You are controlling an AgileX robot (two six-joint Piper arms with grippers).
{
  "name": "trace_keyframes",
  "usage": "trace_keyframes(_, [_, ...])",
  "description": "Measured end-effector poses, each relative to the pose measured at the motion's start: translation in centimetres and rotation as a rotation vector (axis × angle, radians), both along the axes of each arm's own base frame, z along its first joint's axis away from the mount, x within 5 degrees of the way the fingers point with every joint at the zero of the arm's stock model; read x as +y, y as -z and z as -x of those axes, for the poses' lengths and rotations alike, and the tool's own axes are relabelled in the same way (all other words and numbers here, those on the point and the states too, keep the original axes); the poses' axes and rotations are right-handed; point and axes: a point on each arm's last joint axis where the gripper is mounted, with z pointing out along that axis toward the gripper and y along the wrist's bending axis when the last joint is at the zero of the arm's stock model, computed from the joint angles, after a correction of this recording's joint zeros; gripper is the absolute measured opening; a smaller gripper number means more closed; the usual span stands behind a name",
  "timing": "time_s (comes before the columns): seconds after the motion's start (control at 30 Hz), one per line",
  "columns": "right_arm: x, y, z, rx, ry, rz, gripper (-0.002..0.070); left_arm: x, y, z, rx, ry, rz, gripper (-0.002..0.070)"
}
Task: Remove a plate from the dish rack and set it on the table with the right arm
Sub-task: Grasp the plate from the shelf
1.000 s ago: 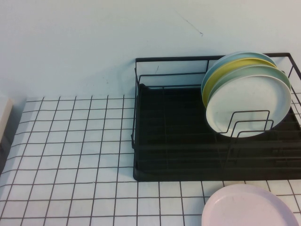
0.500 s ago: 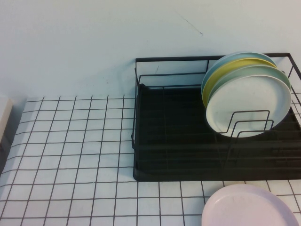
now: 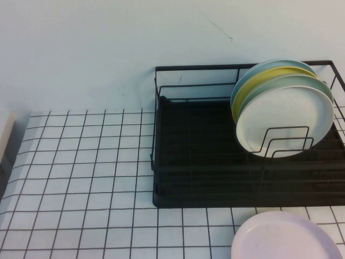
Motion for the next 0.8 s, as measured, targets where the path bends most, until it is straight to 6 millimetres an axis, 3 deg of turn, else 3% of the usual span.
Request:
trace_keyframes(0.13, [1.1, 0.4, -4.0, -0.018, -0.183, 0.001, 0.0070, 0.0, 0.0, 0.0, 0.000, 0.000, 0.000, -0.0004])
trace_keyframes(0.3, [1.8, 0.3, -9.0, -0.135, -0.281, 0.011, 0.0342, 0.0, 0.0, 0.0, 0.000, 0.000, 0.000, -0.0004])
trace_keyframes(0.37, [1.7, 0.2, -10.5, -0.185, -0.306, 0.049, 0.0415, 0.0, 0.0, 0.0, 0.000, 0.000, 0.000, -0.0004])
trace_keyframes(0.53, [1.6, 0.8, -14.3, -0.231, -0.307, 0.087, 0.0461, 0.0, 0.0, 0.0, 0.000, 0.000, 0.000, -0.0004])
trace_keyframes(0.8, [1.6, 3.1, -19.7, -0.183, -0.298, 0.082, 0.0464, 0.0, 0.0, 0.0, 0.000, 0.000, 0.000, -0.0004])
